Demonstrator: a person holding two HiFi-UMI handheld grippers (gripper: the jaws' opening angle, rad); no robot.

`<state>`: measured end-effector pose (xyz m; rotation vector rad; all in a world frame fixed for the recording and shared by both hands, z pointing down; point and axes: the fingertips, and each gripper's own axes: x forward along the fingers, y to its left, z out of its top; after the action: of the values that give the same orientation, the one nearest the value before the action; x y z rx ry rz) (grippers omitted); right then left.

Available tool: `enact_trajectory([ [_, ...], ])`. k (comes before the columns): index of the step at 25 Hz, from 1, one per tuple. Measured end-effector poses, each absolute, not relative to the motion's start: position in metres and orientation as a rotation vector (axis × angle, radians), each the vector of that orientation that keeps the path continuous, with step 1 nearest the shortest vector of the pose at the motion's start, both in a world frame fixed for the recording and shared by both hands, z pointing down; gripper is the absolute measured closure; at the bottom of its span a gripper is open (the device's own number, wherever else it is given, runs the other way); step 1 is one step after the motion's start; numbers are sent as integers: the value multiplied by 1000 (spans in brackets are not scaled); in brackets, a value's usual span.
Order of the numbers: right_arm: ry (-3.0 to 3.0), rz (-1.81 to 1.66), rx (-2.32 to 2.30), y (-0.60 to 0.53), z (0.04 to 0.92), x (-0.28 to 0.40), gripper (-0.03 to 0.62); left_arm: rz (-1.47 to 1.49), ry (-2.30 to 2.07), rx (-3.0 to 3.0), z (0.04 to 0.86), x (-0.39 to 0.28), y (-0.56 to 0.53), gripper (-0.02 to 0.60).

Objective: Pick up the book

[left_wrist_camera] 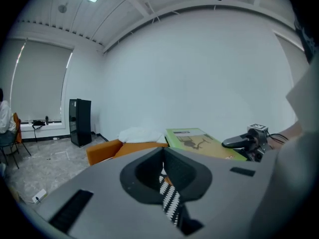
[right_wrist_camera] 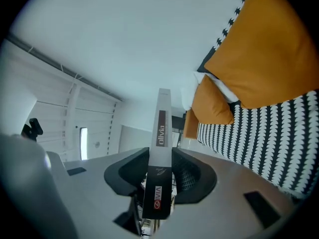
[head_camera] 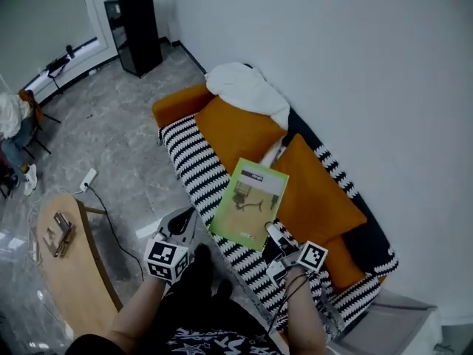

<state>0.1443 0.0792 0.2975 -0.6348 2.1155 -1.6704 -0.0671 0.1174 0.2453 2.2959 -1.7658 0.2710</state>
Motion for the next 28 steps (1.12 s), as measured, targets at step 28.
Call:
enact_trajectory([
  [28,2025,-1709,-576,364,289,54,445,189,-1765,2335,234,-151,416,573],
])
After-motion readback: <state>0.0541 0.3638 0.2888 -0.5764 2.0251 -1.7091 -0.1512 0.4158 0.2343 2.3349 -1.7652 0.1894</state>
